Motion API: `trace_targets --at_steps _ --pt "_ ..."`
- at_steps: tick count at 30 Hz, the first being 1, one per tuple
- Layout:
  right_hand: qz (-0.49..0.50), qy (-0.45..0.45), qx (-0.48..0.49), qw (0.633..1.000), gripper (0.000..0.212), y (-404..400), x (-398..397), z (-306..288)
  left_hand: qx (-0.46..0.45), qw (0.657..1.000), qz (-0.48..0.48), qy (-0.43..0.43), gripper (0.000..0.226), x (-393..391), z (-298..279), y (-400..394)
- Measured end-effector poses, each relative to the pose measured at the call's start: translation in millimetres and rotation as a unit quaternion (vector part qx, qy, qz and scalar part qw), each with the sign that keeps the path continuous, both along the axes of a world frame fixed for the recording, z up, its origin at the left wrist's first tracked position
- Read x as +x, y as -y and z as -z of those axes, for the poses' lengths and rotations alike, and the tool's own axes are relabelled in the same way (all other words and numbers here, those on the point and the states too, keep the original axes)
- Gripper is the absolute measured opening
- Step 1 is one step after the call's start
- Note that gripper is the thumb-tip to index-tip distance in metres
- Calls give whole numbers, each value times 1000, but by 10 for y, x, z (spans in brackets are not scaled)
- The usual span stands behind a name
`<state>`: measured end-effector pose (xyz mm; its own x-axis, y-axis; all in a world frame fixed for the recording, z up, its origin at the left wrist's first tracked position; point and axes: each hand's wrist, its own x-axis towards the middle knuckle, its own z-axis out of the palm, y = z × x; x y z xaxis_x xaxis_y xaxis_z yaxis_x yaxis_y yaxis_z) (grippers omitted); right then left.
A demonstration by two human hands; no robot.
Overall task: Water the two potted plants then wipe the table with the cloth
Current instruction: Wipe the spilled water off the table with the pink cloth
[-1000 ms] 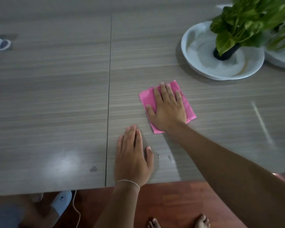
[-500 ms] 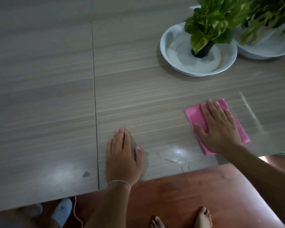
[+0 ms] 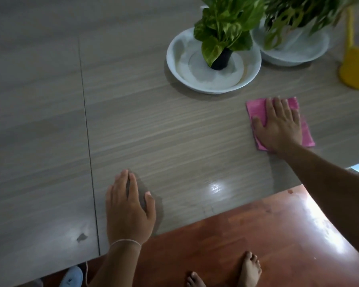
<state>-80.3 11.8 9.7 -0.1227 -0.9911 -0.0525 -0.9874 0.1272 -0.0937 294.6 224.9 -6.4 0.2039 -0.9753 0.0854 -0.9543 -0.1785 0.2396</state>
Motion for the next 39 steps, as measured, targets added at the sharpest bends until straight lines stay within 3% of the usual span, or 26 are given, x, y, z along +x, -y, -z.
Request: trace_targets --at_steps 8,14,17,22,30,35,39 --pt "-26 23 21 999 83 -575 720 -30 6 1000 0 17 71 11 21 5" --pt "-157 84 28 984 84 -1316 1851 -29 4 1000 6 16 71 19 1 12" --pt "-183 95 34 978 83 -1444 2025 7 1 1000 2 5 72 19 5 12" --pt "-211 91 17 973 81 -1330 1745 32 18 1000 1 -3 70 12 -28 1" --pt "-87 32 -3 996 81 -751 343 34 56 998 -15 -18 68 -130 -153 93" --pt "-51 6 -3 999 81 -398 -263 50 15 986 145 -83 67 -983 -260 774" --pt "-8 10 -8 1000 82 -146 -566 23 32 983 152 -101 72 -1585 -264 1234"
